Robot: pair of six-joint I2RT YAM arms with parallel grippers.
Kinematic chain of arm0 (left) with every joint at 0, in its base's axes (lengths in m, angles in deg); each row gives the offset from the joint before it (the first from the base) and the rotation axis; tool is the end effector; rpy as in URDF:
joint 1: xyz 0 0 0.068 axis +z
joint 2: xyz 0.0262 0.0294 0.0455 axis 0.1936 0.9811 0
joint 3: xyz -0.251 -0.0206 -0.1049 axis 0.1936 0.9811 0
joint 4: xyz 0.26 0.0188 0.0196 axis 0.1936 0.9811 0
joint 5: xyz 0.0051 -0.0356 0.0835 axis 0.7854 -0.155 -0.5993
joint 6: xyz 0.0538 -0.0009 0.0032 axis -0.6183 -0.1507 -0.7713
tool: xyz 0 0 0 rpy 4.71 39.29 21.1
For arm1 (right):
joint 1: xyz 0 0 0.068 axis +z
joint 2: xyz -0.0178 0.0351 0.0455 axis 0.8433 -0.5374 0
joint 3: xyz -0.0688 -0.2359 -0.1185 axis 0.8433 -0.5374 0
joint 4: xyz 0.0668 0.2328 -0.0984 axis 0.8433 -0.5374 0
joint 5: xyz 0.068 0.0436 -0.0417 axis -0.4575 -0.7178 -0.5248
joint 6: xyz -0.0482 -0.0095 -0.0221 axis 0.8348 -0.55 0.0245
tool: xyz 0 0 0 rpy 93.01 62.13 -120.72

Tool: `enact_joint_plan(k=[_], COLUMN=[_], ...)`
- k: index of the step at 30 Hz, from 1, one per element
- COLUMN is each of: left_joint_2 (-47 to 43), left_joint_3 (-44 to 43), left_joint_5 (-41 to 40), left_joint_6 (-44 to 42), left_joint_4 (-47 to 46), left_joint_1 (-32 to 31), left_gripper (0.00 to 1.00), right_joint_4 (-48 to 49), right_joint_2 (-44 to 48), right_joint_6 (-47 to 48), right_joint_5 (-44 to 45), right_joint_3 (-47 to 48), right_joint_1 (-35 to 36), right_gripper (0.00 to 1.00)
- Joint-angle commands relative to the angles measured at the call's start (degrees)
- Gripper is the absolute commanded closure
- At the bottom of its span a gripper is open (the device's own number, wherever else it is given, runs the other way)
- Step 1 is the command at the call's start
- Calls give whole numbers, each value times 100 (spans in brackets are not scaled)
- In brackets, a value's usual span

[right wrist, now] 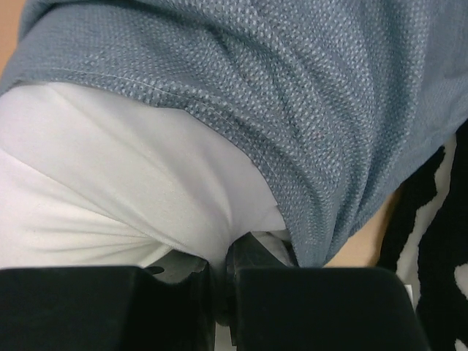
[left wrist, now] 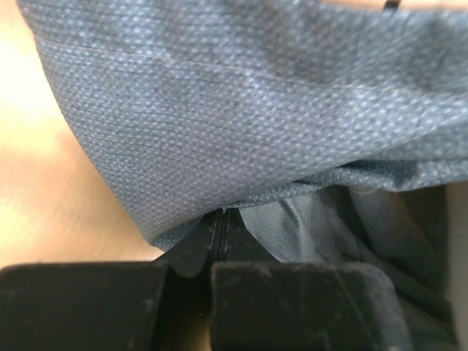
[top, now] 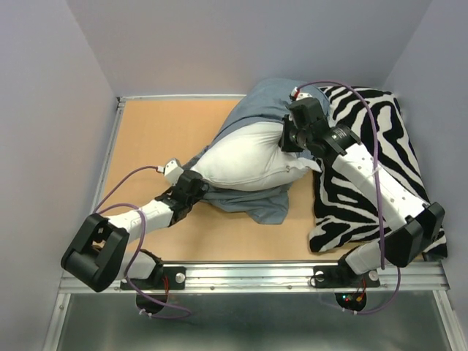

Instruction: Remove the pillowcase from the pillow

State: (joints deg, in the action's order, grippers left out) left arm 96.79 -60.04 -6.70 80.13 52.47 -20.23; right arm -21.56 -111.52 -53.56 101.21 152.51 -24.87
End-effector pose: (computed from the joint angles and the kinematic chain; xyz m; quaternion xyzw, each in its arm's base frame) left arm 0.2154 -0.1157 0.1689 -0.2625 0.8387 -0.1786 0.4425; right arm 0.2744 0.1662 0.3863 -0.0265 0.8975 0.1107 0.4261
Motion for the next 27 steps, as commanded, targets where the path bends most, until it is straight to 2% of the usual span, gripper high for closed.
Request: enact_joint_plan(k=[1,7,14,20,21,22,23,24,25,26,27], left_joint_2=[-315,-668,-19,737,1043,1212,1935,1943,2395,2635,2829], left_joint_3=[140,9,-1009,-2301,-2694,-2925,-3823,-3832,-4128,-4801,-5086], left_joint_5=[59,-89,366,1086,1218,1376,2039,2046,2585,2817,2993], left_joint_6=[-236,-490,-640,-921,-991,-1061,-1297,-1299,-1482,-1597,-1702], left_joint_4=[-52,-220,-281,-281,-281,-211,-176,-149,-45,130,402], left_joint_1=[28,81,985,1828,1908,2022,2337,2340,2392,2471,2480], left_gripper=[100,100,100,100,100,100,100,100,100,100,98], right_joint_4=[1144,1180,1128,1223,1328,1477,1966,1971,2267,2444,2855], right_joint_2=[581,977,1382,1540,1584,1602,1602,1602,1558,1497,1349], right_joint_6=[-163,-128,-145,-277,-390,-443,-627,-629,-698,-899,-1023], right_joint_5=[270,-758,-1251,-1962,-2320,-2515,-2778,-2780,-2833,-3007,-3087], right_joint_3=[-647,-929,-763,-911,-1086,-1210,-1472,-1570,-1676,-1790,-2000], right_joint_1=[-230,-177,-168,-168,-151,-142,-46,-45,-37,-2,51], right_gripper=[100,99,99,100,99,100,100,100,99,99,99])
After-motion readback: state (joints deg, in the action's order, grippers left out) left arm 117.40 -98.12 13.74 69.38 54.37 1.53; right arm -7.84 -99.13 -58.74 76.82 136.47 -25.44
